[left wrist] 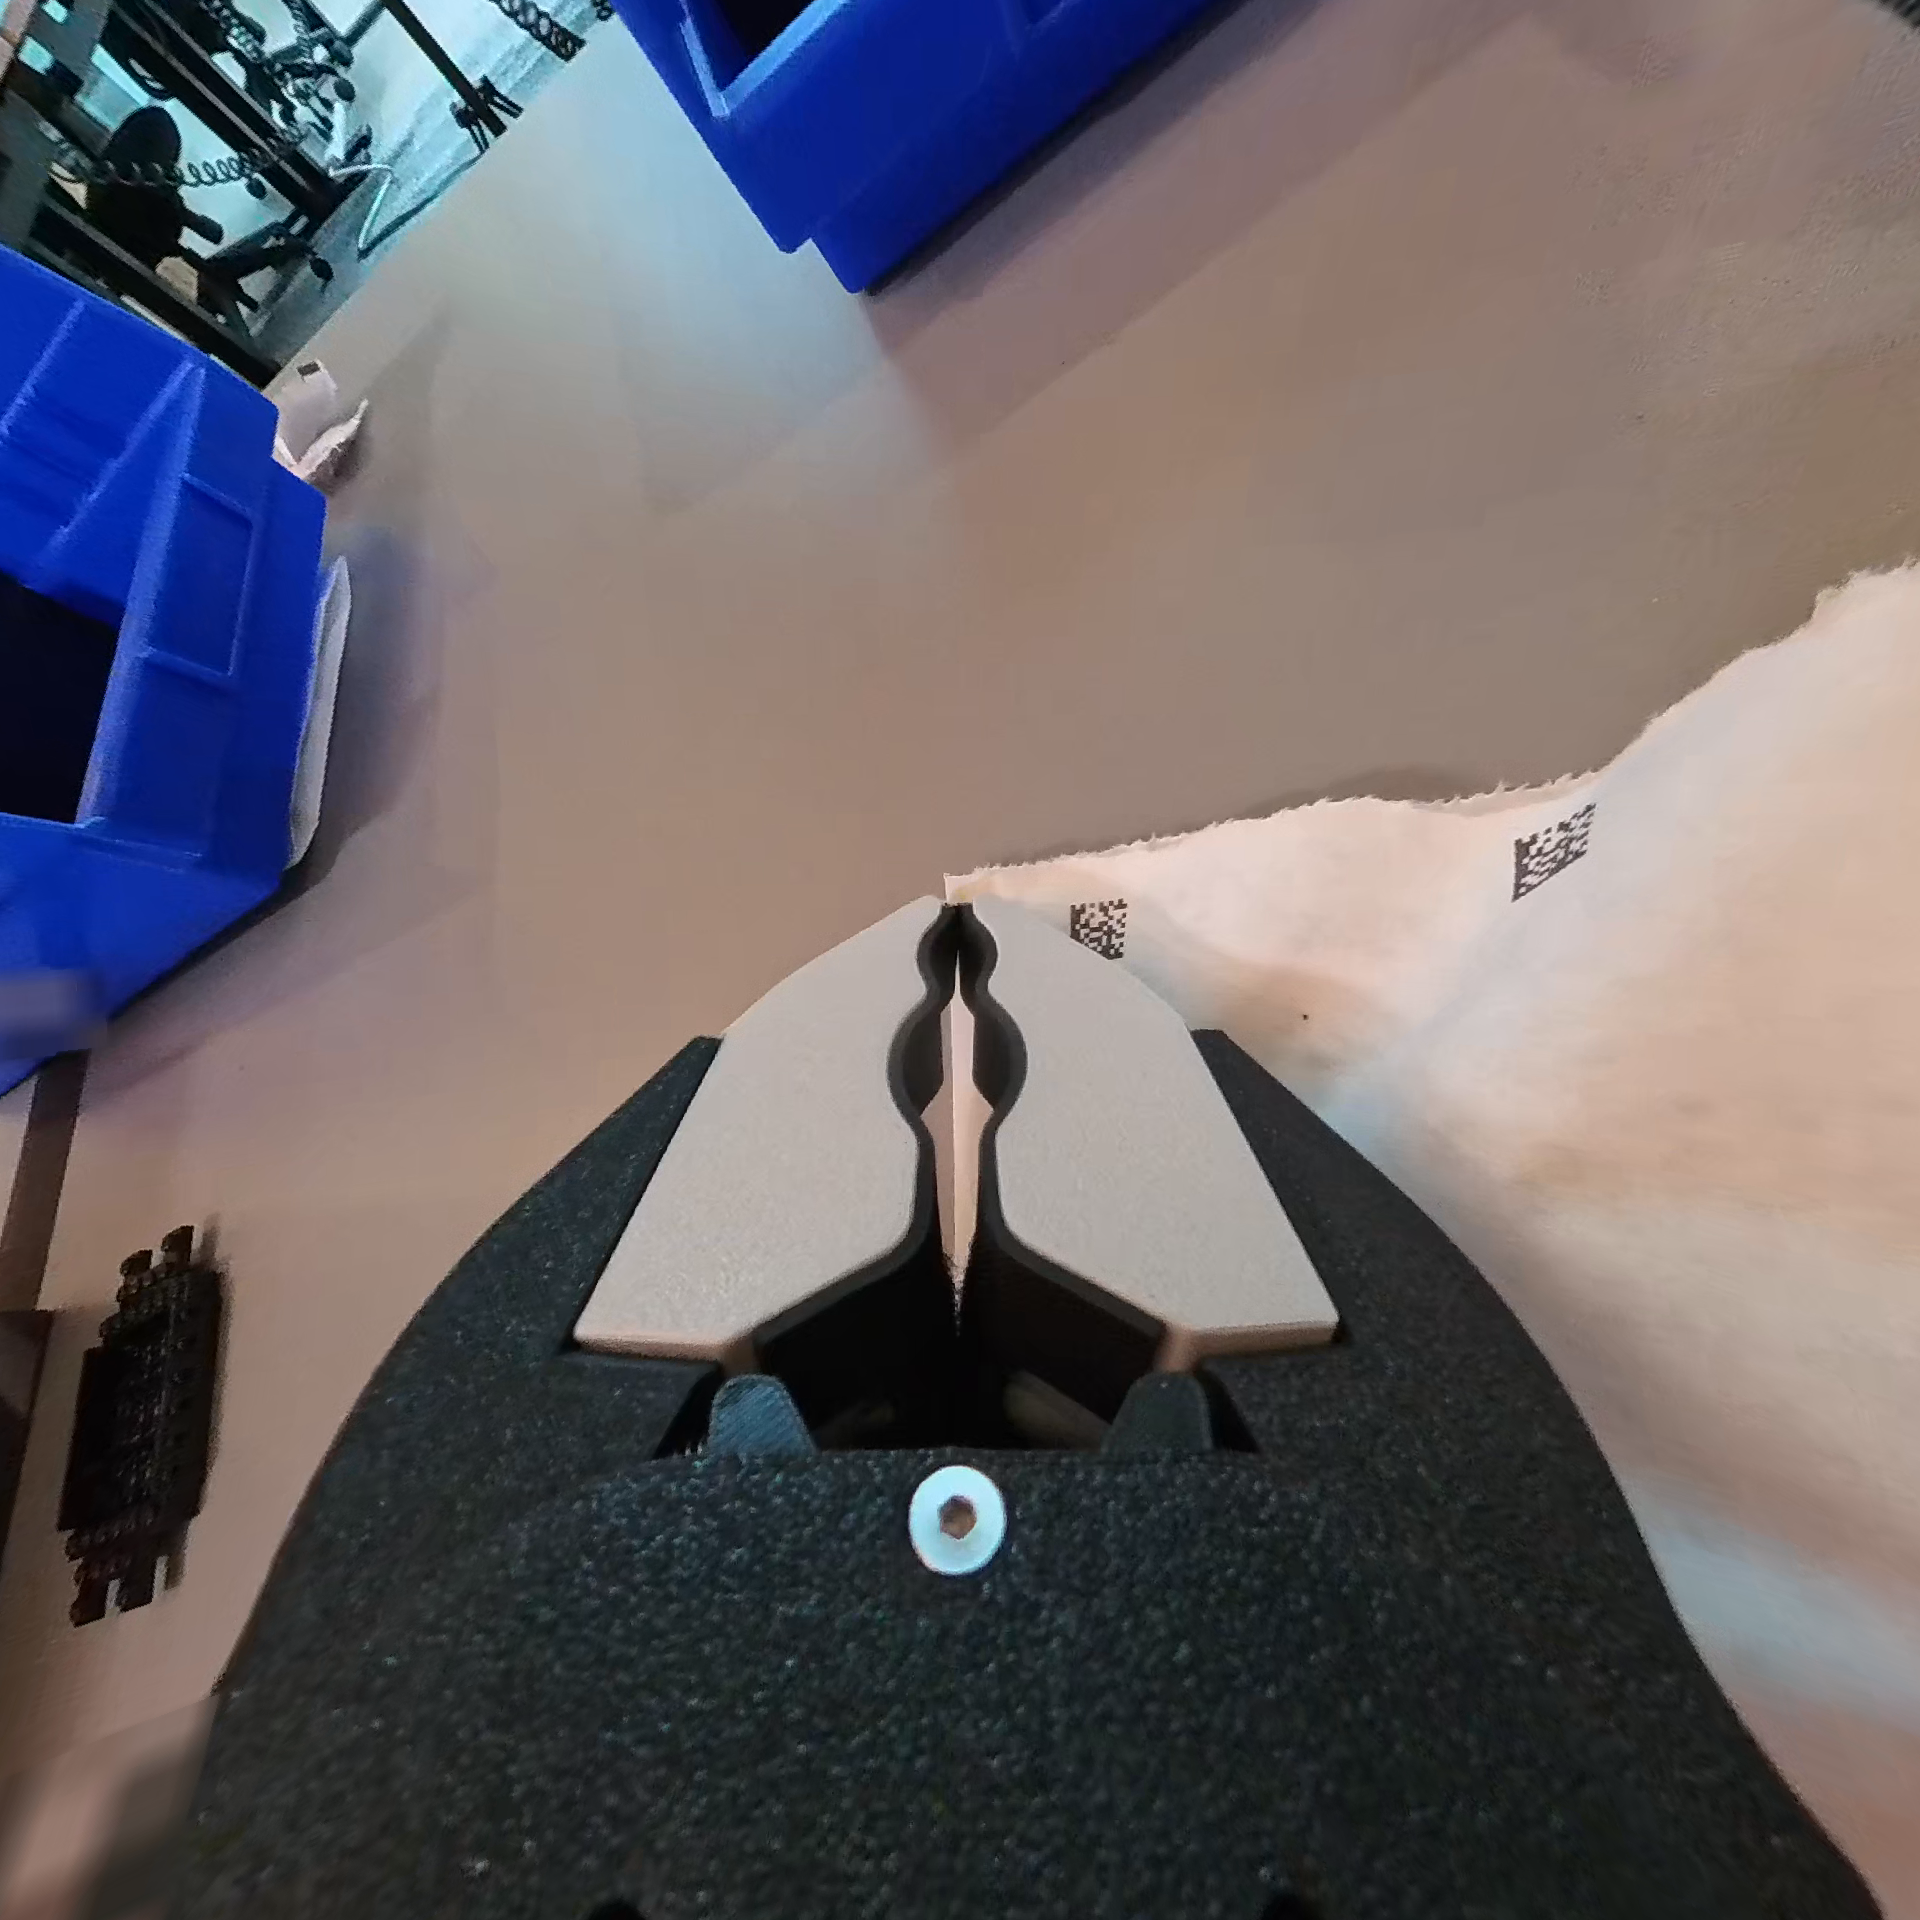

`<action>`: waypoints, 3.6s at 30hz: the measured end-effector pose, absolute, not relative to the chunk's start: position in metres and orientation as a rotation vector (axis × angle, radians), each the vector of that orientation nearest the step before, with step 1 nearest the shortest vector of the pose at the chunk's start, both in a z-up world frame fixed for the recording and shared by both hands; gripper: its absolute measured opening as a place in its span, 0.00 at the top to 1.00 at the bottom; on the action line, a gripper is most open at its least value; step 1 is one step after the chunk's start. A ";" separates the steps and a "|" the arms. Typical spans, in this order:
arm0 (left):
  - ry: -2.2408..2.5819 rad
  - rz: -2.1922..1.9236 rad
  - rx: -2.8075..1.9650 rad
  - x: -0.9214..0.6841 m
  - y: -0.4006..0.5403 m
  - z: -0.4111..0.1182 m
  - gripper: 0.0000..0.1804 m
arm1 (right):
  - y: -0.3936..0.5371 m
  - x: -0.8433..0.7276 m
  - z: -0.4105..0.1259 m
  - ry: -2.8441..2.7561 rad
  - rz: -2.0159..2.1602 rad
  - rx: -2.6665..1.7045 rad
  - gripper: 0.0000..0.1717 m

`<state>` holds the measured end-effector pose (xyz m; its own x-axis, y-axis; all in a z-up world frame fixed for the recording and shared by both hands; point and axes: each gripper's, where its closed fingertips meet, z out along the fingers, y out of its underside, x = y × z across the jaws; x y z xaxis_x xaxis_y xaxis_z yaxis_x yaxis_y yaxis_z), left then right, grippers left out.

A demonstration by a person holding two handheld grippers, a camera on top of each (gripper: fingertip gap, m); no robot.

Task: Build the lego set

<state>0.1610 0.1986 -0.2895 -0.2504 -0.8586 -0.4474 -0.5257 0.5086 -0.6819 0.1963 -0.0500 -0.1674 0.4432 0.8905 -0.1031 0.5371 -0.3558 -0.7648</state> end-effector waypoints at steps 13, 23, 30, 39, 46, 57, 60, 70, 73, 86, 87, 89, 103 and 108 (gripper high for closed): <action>1.826 -0.546 -1.190 0.163 0.208 -0.277 1.00 | 0.096 0.272 -0.028 -0.759 0.337 -1.677 1.00; 1.595 -0.701 -1.177 0.146 0.222 -0.214 0.84 | 0.307 0.429 -0.084 -0.604 0.229 -2.098 1.00; 1.479 -0.695 -1.266 0.124 0.248 -0.199 0.80 | 0.417 0.522 -0.176 -0.447 0.348 -2.323 1.00; 1.370 -0.576 -1.387 0.091 0.281 -0.209 0.78 | 0.486 0.557 -0.241 -0.311 0.416 -2.420 1.00; 1.380 -0.569 -1.398 0.089 0.286 -0.215 0.78 | 0.497 0.566 -0.261 -0.170 0.467 -2.461 0.87; 1.474 -0.590 -1.358 0.095 0.271 -0.218 0.78 | 0.488 0.568 -0.210 -0.230 0.373 -2.343 0.48; 1.577 -0.694 -1.339 0.101 0.256 -0.222 0.76 | 0.469 0.535 -0.171 -0.364 0.286 -2.282 0.44; 2.140 -1.012 -1.388 0.109 0.190 -0.254 0.61 | 0.206 0.236 -0.098 -0.814 0.532 -2.085 0.47; 2.114 -0.898 -1.223 0.100 0.173 -0.250 0.59 | 0.124 0.177 -0.162 -0.780 0.676 -2.200 0.49; 2.167 -0.554 -0.786 0.050 0.120 -0.273 0.99 | 0.108 0.117 -0.276 -0.301 0.981 -2.291 0.72; 2.169 -0.538 -0.772 0.052 0.118 -0.275 0.99 | 0.110 0.113 -0.278 -0.299 1.011 -2.304 0.75; 2.161 -0.505 -0.716 0.055 0.114 -0.279 0.99 | 0.114 0.106 -0.280 -0.312 1.059 -2.315 0.80; 1.701 -0.609 -0.777 0.069 0.133 -0.223 0.91 | 0.144 0.104 -0.204 -1.432 0.168 -2.012 1.00; 1.516 -0.701 -0.950 0.060 0.188 -0.194 0.78 | 0.148 0.112 -0.193 -1.849 -0.348 -1.775 1.00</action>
<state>0.0604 0.1875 -0.1942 -0.0152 -0.8668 -0.4983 -0.1817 0.4925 -0.8511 0.1124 0.1476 -0.1933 0.0213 0.8364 0.5476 0.9784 0.0953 -0.1835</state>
